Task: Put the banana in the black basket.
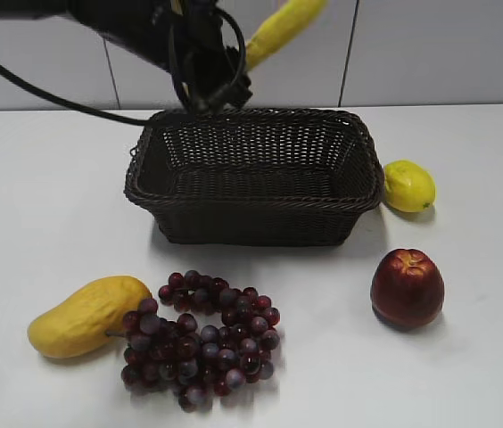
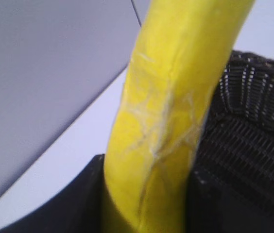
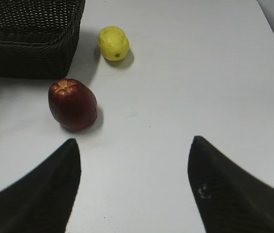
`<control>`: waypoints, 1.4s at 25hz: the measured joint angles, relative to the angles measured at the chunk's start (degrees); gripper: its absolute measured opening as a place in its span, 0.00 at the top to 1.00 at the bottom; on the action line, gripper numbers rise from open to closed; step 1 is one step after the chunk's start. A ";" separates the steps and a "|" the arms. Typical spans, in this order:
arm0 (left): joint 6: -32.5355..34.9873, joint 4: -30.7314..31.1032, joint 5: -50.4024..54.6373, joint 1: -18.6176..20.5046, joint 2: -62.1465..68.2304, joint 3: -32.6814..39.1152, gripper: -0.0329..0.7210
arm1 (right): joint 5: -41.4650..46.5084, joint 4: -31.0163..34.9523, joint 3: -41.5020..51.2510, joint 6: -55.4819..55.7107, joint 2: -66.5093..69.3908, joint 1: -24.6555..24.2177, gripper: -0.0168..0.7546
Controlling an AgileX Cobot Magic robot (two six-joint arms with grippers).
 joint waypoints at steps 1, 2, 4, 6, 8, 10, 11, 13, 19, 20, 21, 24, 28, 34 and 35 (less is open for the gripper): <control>0.00 0.00 0.98 0.00 1.11 0.00 0.38 | 0.00 0.00 0.00 0.00 0.00 0.00 0.30; 0.00 0.00 2.02 0.00 1.98 0.00 0.38 | 0.00 0.00 0.00 0.00 0.00 0.00 0.30; 0.00 -0.05 3.92 0.00 3.64 0.00 0.38 | 0.00 0.00 0.00 0.00 0.00 0.00 0.30; 0.00 -0.24 5.59 0.00 4.69 0.00 0.34 | 0.00 0.00 0.00 0.00 0.00 0.00 0.30; 0.00 -0.68 6.61 0.00 5.21 0.00 0.22 | 0.00 0.00 0.00 0.00 0.00 0.00 0.30; 0.00 -1.32 6.81 0.00 5.24 0.00 0.12 | 0.00 0.00 0.00 0.00 0.00 0.00 0.30; 0.00 -1.50 6.81 0.00 5.24 0.00 0.10 | 0.00 0.00 0.00 0.00 0.00 0.00 0.30; 0.00 -1.68 6.98 0.00 5.24 0.00 0.09 | 0.00 0.00 0.00 0.00 0.00 0.00 0.30; -1.39 1.03 8.82 0.59 0.78 -0.06 0.14 | 0.00 0.00 0.00 0.00 0.00 0.00 0.30; -2.62 2.36 8.82 1.11 -0.47 -0.11 0.15 | 0.00 0.00 0.00 0.00 0.00 0.00 0.30; -4.12 3.53 8.82 1.96 -2.06 -0.18 0.16 | 0.00 0.00 0.00 0.00 0.00 0.00 0.30; -8.87 5.03 10.12 5.67 -6.47 -0.23 0.17 | 0.00 0.00 0.00 0.00 0.00 0.00 0.30; -14.10 5.53 17.56 13.19 -10.50 -0.25 0.18 | 0.00 0.00 0.00 0.00 0.00 0.00 0.30; -17.84 5.58 39.51 24.82 -11.48 -0.29 0.18 | 0.00 0.00 0.00 0.00 0.00 0.00 0.30; -17.99 5.58 41.99 26.46 -11.48 -0.29 0.18 | 0.00 0.00 0.00 0.00 0.00 0.00 0.30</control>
